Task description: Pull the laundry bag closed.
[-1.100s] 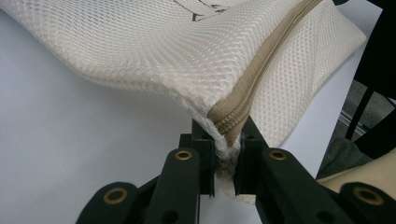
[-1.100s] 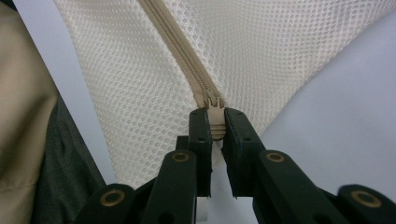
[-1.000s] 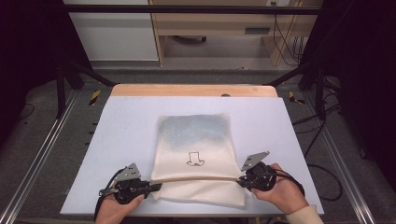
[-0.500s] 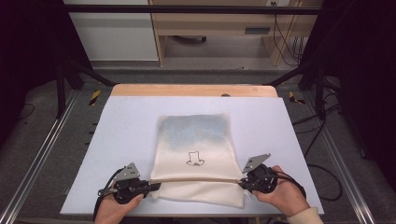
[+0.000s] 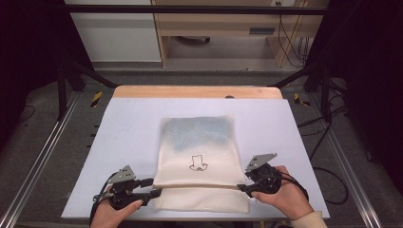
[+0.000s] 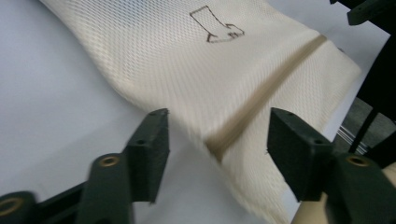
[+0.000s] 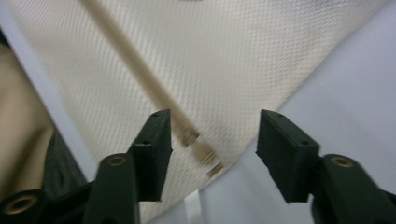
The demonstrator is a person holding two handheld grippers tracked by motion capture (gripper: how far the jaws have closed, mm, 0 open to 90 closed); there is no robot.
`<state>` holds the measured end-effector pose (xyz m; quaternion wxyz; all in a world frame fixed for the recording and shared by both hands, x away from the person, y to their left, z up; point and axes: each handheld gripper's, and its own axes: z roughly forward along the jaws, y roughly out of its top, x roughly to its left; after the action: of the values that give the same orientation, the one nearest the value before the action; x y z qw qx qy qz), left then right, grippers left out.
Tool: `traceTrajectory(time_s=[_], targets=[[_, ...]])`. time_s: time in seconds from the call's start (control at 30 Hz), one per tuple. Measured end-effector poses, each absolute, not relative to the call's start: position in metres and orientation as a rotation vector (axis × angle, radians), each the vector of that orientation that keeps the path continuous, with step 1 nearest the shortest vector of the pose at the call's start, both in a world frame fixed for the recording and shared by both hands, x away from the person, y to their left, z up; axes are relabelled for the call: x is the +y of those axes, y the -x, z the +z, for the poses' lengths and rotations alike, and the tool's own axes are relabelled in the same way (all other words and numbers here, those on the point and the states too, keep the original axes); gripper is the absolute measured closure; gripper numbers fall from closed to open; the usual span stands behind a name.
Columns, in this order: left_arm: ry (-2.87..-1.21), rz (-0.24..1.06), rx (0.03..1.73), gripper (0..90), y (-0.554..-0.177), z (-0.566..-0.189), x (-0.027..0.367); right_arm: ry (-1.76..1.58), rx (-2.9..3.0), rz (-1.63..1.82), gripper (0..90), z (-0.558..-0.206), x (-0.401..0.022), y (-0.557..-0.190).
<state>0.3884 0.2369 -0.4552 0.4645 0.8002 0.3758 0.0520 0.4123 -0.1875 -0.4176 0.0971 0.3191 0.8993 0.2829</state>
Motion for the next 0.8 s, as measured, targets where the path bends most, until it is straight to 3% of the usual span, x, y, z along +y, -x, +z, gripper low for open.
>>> traceTrajectory(time_s=[0.07, 0.17, 0.33, 0.43, 0.67, 0.8], targets=[[-1.956, 0.139, 0.930, 33.9, -0.388, -0.454, 0.239, -0.958, 2.634, 0.846, 38.4, -0.416, -0.186, -0.414], [-1.962, 0.244, 0.949, 23.5, -0.389, -0.447, 0.245, -0.989, 2.523, 0.892, 24.3, -0.409, -0.185, -0.420], [-1.953, 0.308, 1.004, 14.4, -0.396, -0.435, 0.256, -1.068, 2.398, 0.948, 14.1, -0.400, -0.190, -0.430], [-1.961, 0.330, 1.021, 13.3, -0.399, -0.430, 0.260, -1.121, 2.340, 0.948, 10.4, -0.395, -0.193, -0.434], [-2.077, 0.388, 1.070, 10.7, -0.416, -0.409, 0.274, -1.238, 2.228, 0.948, 10.5, -0.383, -0.210, -0.445], [-2.061, 0.405, 1.103, 10.7, -0.424, -0.403, 0.282, -1.289, 2.158, 0.954, 10.9, -0.381, -0.220, -0.450]])
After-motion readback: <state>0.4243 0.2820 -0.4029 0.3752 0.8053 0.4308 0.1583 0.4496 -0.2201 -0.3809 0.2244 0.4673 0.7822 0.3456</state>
